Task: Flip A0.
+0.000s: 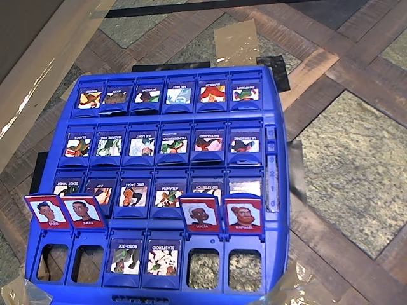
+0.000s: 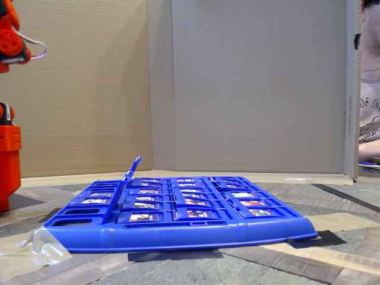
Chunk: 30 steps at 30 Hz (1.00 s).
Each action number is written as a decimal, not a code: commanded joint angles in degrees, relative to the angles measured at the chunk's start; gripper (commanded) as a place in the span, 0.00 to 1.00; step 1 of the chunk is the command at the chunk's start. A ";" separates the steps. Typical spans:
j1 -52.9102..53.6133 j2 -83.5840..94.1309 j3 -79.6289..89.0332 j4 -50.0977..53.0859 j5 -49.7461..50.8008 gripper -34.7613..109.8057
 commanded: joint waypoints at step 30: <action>-3.52 -38.94 -46.41 77.61 -67.06 0.24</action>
